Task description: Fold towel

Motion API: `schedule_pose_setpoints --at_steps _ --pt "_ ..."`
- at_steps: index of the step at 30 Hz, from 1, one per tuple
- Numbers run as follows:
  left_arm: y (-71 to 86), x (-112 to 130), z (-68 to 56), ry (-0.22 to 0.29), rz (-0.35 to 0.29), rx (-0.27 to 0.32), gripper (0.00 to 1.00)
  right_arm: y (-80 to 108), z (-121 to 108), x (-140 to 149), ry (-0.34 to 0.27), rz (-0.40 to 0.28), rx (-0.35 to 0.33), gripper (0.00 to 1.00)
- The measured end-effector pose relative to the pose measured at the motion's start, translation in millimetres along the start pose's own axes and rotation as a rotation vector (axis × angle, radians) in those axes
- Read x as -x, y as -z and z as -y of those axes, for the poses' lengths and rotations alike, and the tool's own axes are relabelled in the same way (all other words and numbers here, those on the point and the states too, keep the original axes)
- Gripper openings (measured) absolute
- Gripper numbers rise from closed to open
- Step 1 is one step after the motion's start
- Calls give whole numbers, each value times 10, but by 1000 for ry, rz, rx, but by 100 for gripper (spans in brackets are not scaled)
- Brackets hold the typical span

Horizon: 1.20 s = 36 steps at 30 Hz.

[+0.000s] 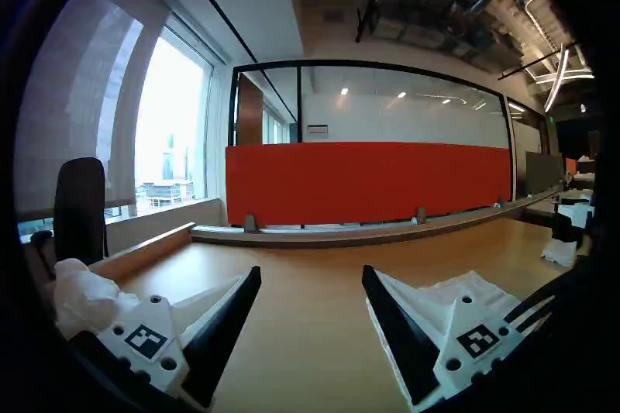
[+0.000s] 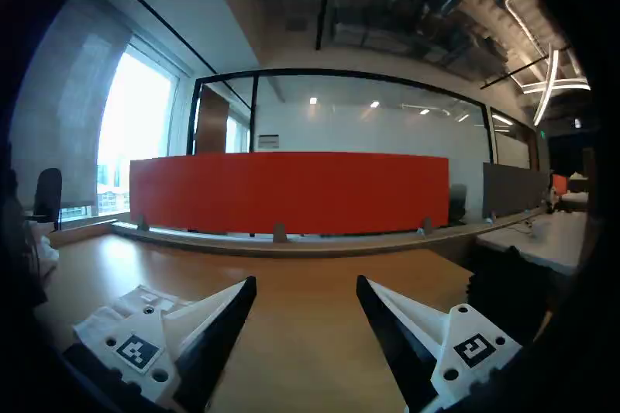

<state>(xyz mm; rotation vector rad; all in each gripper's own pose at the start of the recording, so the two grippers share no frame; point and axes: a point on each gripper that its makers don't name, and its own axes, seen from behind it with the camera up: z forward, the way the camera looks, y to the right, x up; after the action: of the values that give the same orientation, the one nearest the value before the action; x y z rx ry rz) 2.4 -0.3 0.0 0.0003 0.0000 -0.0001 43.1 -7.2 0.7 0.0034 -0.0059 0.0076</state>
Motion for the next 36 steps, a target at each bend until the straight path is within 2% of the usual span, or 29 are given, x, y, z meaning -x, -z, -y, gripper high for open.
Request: schedule_pose_setpoints --at_steps 6,11,17,25,36 --pt "5 -426 54 6 3 -2 97 -20 62 -474 13 3 -5 100" --pt "15 -782 108 -9 15 -8 97 -33 71 -862 9 3 -3 100" --pt "17 -1095 93 -34 22 1 97 -42 55 -1199 21 4 8 100" --pt "0 -1249 74 -56 49 32 97 -24 119 -1367 41 25 0 100" --pt "18 -1201 -53 -84 134 159 97 46 391 -1344 117 111 -125 100"
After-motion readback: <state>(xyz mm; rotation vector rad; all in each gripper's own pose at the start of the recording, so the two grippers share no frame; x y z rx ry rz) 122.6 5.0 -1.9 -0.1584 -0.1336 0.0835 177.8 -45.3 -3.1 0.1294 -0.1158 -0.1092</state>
